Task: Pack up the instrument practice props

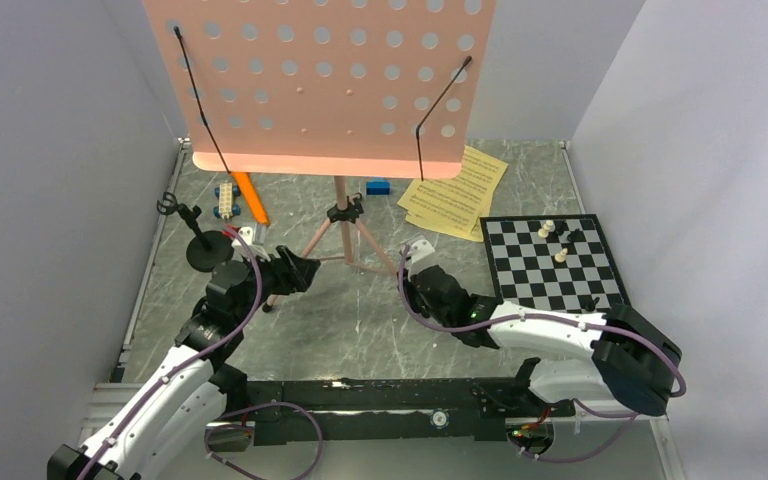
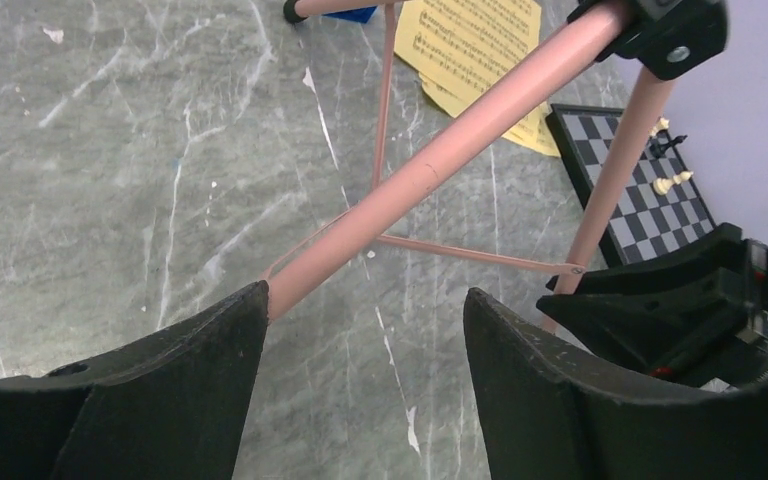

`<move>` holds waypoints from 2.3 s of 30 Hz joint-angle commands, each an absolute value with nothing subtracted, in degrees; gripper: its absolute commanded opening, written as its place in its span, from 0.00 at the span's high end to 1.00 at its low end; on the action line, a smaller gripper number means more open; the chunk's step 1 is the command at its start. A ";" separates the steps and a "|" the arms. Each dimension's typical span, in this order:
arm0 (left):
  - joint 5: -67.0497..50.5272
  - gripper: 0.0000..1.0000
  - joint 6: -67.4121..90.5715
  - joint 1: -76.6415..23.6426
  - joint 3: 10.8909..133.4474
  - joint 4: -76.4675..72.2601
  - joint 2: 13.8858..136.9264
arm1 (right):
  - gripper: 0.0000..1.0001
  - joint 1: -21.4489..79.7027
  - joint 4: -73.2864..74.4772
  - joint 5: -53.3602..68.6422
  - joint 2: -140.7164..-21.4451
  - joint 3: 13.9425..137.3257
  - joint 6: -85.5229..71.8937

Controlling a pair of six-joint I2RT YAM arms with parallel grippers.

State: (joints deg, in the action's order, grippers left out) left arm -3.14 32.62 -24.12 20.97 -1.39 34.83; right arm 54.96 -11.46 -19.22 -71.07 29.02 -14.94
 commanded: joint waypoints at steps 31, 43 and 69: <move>-0.23 0.46 33.95 -26.81 23.83 -16.30 51.85 | 1.00 82.74 3.20 -33.64 -88.34 46.08 -22.91; 8.12 0.33 30.98 -26.70 27.23 -12.43 52.33 | 1.00 82.75 2.99 -30.86 -96.55 54.14 -17.43; -0.59 0.11 25.35 -26.64 23.44 -33.36 34.15 | 0.34 57.81 5.04 -6.65 -60.22 40.40 -32.78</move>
State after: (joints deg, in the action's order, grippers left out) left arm 6.39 27.44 -26.57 20.49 -21.37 29.61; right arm 67.37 11.14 -22.90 -63.92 43.35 -28.14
